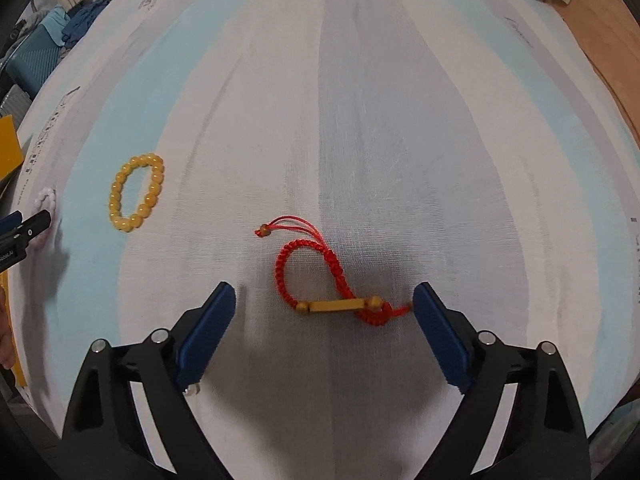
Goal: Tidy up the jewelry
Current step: 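Grasp the pink-white bead bracelet with the left tool while the right tool grasps the red-gold cord bracelet, then lift and carry both held bracelets over the white box with both tools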
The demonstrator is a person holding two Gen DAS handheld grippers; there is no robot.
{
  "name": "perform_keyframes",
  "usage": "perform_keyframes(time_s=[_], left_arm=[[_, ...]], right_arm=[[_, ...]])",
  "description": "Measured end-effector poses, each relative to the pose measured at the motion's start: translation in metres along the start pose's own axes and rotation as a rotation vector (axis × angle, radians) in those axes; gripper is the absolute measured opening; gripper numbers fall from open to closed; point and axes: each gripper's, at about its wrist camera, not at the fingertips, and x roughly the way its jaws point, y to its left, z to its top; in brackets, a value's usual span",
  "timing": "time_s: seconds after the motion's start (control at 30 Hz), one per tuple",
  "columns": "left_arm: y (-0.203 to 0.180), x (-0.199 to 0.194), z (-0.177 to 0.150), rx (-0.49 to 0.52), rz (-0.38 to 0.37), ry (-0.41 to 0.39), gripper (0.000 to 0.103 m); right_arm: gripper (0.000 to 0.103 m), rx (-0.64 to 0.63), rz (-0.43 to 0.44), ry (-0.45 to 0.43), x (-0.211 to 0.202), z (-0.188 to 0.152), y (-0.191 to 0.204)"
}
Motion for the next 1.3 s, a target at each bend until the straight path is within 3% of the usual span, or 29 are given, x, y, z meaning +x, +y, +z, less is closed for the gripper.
perform_keyframes(time_s=[0.17, 0.33, 0.57, 0.83, 0.93, 1.1, 1.3], left_arm=[[0.000, 0.019, 0.000, -0.015, -0.015, 0.041, 0.091], [0.001, 0.022, 0.000, -0.018, -0.030, 0.042, 0.084], [0.007, 0.017, -0.004, -0.042, -0.057, 0.042, 0.050], [0.004, 0.008, -0.012, -0.045, -0.073, 0.041, 0.021], [0.007, 0.008, -0.012, -0.054, -0.077, 0.036, 0.019], [0.006, -0.001, -0.017, -0.058, -0.079, 0.029, 0.019], [0.006, -0.018, -0.019, -0.053, -0.080, 0.006, 0.019]], right_arm=[[0.070, 0.013, 0.014, 0.022, 0.010, 0.000, -0.003], [0.063, 0.030, 0.029, 0.022, 0.013, -0.002, -0.008], [0.051, 0.042, 0.033, 0.014, 0.012, -0.007, -0.013], [0.036, 0.061, 0.036, 0.007, 0.009, -0.020, -0.019], [0.034, 0.069, 0.038, 0.000, 0.006, -0.024, -0.019], [0.020, 0.060, 0.041, -0.011, -0.003, -0.028, -0.013], [0.018, 0.074, 0.046, -0.038, -0.020, -0.031, -0.020]])
